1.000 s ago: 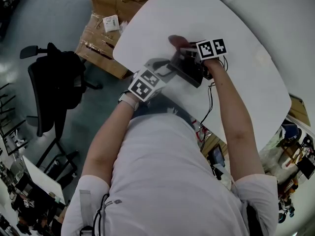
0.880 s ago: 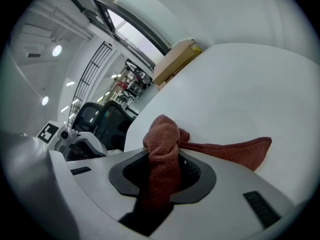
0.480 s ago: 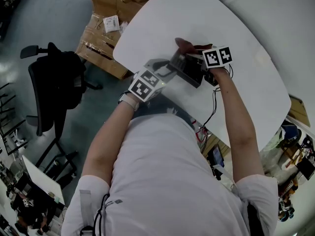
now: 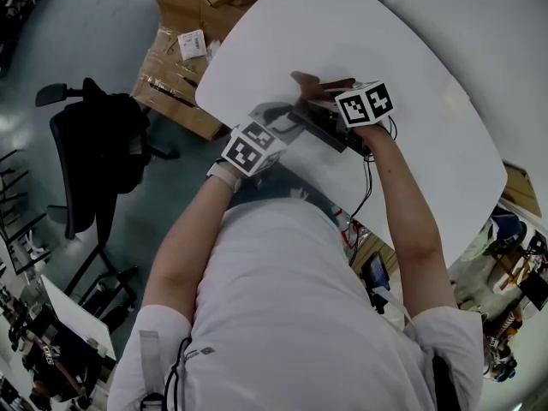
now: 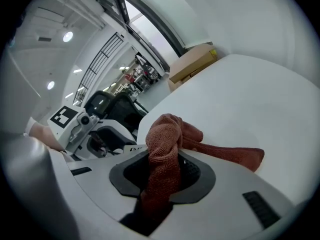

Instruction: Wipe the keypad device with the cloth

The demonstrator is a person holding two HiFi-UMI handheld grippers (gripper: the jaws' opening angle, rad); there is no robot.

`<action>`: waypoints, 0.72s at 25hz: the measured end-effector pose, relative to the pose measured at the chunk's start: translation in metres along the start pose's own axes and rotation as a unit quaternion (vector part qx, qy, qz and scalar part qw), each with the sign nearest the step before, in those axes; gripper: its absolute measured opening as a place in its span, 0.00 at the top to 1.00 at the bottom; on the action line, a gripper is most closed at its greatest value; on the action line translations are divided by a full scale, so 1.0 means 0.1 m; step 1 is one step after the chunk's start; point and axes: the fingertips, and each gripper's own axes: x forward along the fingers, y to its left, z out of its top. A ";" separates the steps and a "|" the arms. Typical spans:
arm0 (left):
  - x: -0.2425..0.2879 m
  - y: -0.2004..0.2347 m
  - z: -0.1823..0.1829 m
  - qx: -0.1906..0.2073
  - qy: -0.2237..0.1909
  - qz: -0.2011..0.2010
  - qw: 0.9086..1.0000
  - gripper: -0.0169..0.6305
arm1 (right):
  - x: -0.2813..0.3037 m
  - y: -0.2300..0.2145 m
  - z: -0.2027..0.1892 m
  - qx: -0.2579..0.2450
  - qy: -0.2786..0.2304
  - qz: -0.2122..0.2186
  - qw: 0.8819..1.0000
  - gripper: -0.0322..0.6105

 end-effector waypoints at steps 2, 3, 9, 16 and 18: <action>0.00 -0.01 0.01 -0.001 -0.001 -0.001 1.000 0.68 | -0.01 0.01 -0.01 0.007 -0.009 -0.001 1.000 0.79; 0.00 -0.01 0.02 -0.001 -0.002 -0.002 1.000 0.68 | -0.01 0.02 -0.02 0.011 -0.015 0.000 1.000 0.79; 0.00 0.00 0.02 -0.001 -0.002 -0.004 1.000 0.68 | -0.02 0.07 -0.01 0.006 -0.032 -0.008 0.999 0.79; -0.01 -0.02 0.04 -0.001 -0.008 -0.011 1.000 0.68 | -0.02 0.47 0.06 -0.025 -0.037 0.035 0.998 0.78; -0.01 0.00 0.04 0.001 -0.007 -0.011 1.000 0.68 | -0.01 0.56 0.09 -0.029 -0.038 0.045 0.998 0.78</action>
